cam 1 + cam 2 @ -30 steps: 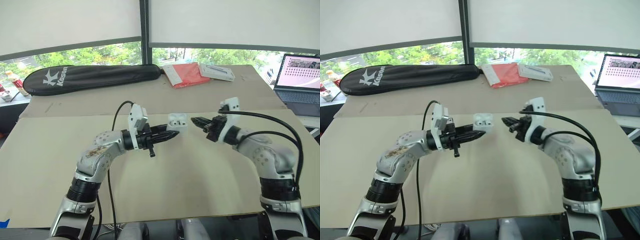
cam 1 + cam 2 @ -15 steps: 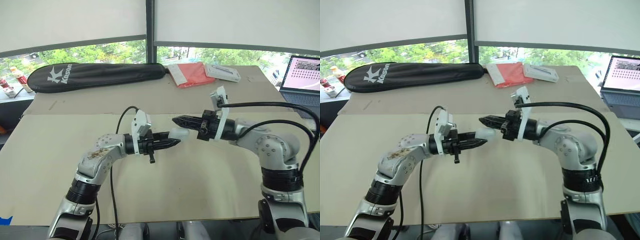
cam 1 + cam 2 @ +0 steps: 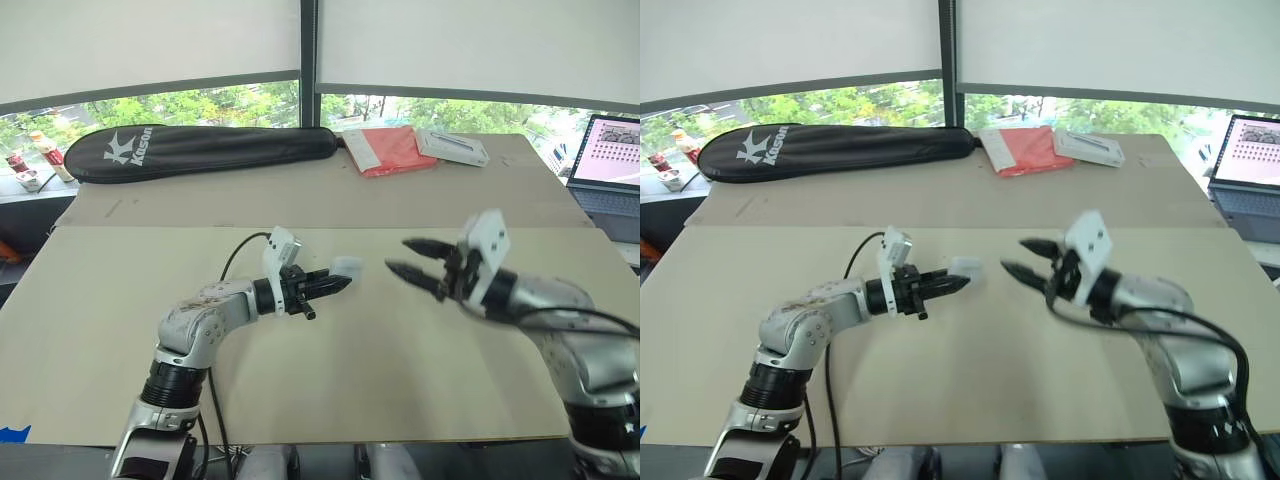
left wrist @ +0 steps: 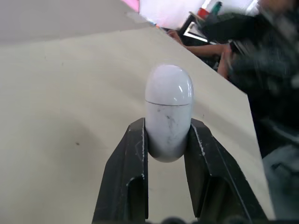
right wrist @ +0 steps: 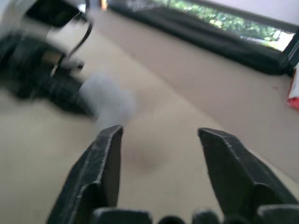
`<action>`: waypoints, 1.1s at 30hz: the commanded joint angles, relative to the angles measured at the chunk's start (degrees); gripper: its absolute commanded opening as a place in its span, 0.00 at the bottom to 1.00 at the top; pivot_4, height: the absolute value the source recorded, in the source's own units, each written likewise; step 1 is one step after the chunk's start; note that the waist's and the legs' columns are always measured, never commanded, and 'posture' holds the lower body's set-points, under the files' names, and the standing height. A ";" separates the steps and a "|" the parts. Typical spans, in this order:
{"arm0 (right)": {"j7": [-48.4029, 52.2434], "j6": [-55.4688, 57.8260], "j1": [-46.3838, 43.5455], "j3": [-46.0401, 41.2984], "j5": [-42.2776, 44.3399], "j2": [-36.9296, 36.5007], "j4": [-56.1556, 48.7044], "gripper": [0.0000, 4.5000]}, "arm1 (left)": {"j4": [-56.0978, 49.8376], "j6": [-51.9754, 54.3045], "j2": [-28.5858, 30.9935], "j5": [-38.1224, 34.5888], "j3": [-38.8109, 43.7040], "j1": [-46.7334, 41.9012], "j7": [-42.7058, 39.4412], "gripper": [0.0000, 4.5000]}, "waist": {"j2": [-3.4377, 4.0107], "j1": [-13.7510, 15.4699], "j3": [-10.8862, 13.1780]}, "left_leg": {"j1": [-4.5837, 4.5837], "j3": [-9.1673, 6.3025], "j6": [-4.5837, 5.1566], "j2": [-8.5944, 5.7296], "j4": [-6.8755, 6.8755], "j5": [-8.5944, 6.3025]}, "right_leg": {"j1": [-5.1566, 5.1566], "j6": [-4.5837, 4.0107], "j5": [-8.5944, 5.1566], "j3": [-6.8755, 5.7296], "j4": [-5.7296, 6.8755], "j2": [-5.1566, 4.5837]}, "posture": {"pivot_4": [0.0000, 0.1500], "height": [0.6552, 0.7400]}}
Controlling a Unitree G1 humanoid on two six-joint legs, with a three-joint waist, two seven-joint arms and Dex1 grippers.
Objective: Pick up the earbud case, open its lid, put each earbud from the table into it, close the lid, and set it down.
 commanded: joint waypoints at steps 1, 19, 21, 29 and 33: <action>1.78 -8.04 2.20 1.36 -3.69 0.10 -0.77 0.98 | 2.53 8.20 -4.88 -2.60 5.15 -1.90 9.68 0.12 | -0.04 -0.43 0.03 | 0.04 0.02 0.01 -0.04 0.01 0.00 | 0.01 0.03 -0.02 0.07 0.01 -0.01 | 1.00 1.00; 2.40 -6.66 -1.09 -2.28 -1.20 1.76 7.04 1.00 | 0.09 9.70 12.47 0.30 8.14 4.70 6.90 0.99 | -0.08 -1.84 0.04 | 0.40 -0.05 -0.32 0.14 -0.18 0.31 | 0.08 -0.62 0.25 0.16 0.16 0.24 | 1.00 1.00; 3.17 -7.18 -1.56 -3.47 -1.25 1.12 9.06 1.00 | 0.71 -1.17 18.93 4.44 7.18 6.47 1.21 0.99 | -0.08 -1.92 0.04 | 0.50 0.06 -0.38 0.29 -0.24 0.33 | 0.07 -0.71 0.06 0.17 0.15 0.33 | 1.00 1.00; 9.32 0.45 -2.97 -8.73 6.19 -4.38 11.61 1.00 | 17.72 -45.46 35.73 20.53 8.28 5.02 -16.45 0.99 | -0.08 0.43 0.06 | 0.13 0.05 -0.64 0.51 -0.24 0.48 | -0.20 -1.39 0.16 -0.06 0.04 0.36 | 1.00 1.00; 8.95 2.39 -4.23 -8.68 6.54 -5.16 11.41 1.00 | 21.17 -49.43 35.36 20.70 9.79 2.94 -17.17 0.99 | -0.08 0.47 0.06 | 0.05 0.12 -0.41 0.45 -0.24 0.34 | -0.21 -1.37 0.17 -0.14 -0.03 0.20 | 1.00 1.00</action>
